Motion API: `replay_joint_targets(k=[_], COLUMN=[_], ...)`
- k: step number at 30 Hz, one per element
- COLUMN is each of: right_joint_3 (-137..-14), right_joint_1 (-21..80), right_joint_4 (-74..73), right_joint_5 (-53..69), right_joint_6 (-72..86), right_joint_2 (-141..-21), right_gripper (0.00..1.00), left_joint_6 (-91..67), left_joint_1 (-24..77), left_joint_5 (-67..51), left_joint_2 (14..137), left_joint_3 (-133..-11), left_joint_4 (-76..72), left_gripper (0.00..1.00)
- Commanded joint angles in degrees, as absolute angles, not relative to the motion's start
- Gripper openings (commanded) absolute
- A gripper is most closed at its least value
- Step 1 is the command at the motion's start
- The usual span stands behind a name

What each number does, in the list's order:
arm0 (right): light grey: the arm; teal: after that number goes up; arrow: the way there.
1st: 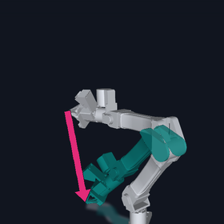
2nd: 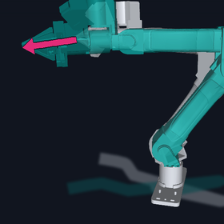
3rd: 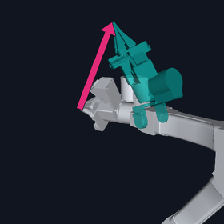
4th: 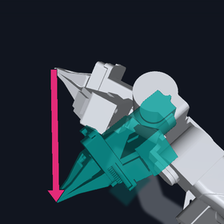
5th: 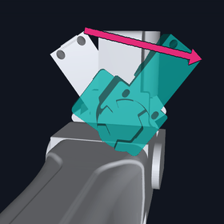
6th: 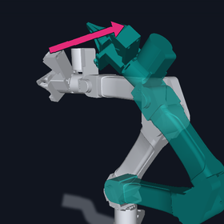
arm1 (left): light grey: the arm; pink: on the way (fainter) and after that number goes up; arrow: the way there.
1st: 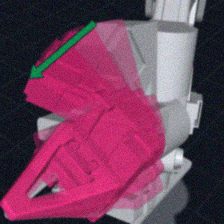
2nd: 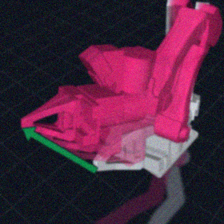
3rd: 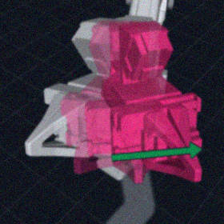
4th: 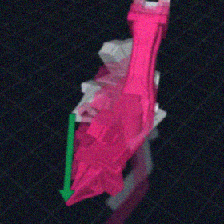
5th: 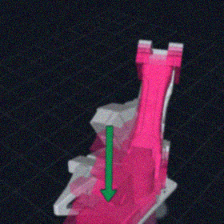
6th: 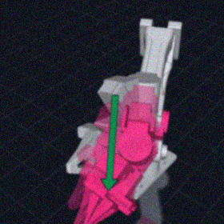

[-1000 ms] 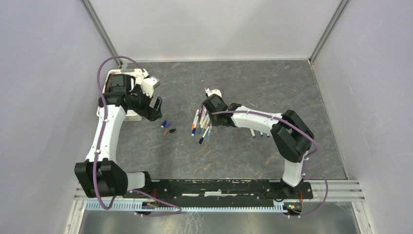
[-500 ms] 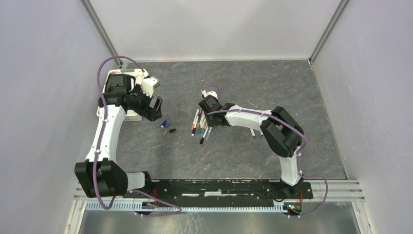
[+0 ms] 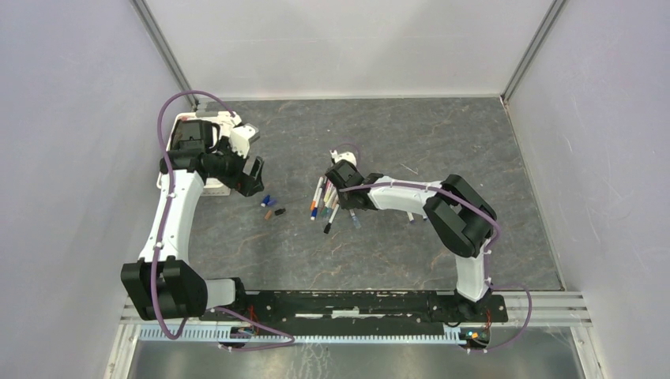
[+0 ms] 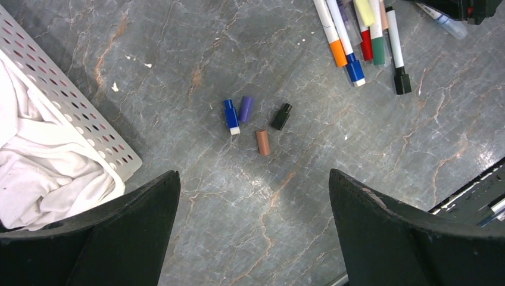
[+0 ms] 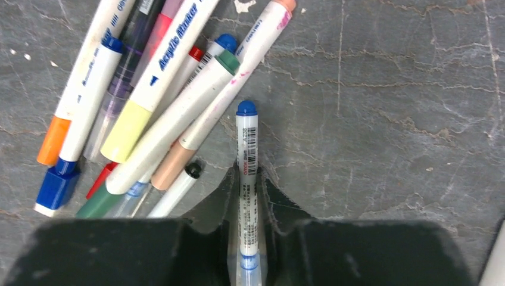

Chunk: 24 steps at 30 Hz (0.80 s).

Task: Open the pen caps
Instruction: Pick up the pen from the center of the board.

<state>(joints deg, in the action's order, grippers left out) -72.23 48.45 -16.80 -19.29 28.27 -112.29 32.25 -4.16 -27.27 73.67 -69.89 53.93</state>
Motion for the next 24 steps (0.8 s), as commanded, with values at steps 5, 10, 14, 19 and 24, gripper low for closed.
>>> replay_joint_targets(k=[5, 10, 14, 19, 24], right_joint_3=[-71.1, -69.6, -68.6, -69.9, -72.2], right_joint_1=[47.9, 48.0, 49.1, 51.7, 54.4], right_joint_4=[-19.8, -13.9, -6.1, 3.6, 9.0], right_joint_5=[-21.1, -16.2, -12.3, -12.2, -15.4], right_joint_6=[28.3, 31.0, 34.4, 39.5, 43.0], right_joint_2=[-105.3, -96.9, -92.8, -91.2, -91.9], right_gripper=[0.05, 0.02, 0.00, 0.00, 0.00], left_joint_6=[31.5, 28.6, 27.2, 26.9, 25.0], left_joint_1=[-4.5, -4.5, -4.4, -3.7, -0.8], left_joint_5=[-35.8, -42.9, -50.5, -59.1, -62.0], left_joint_2=[71.6, 71.3, 71.0, 70.9, 70.8], left_joint_3=[-69.5, -68.4, -67.0, -65.2, -65.2], left_joint_4=[55.3, 56.0, 56.5, 56.6, 54.3], left_gripper=[1.00, 1.00, 1.00, 1.00, 1.00])
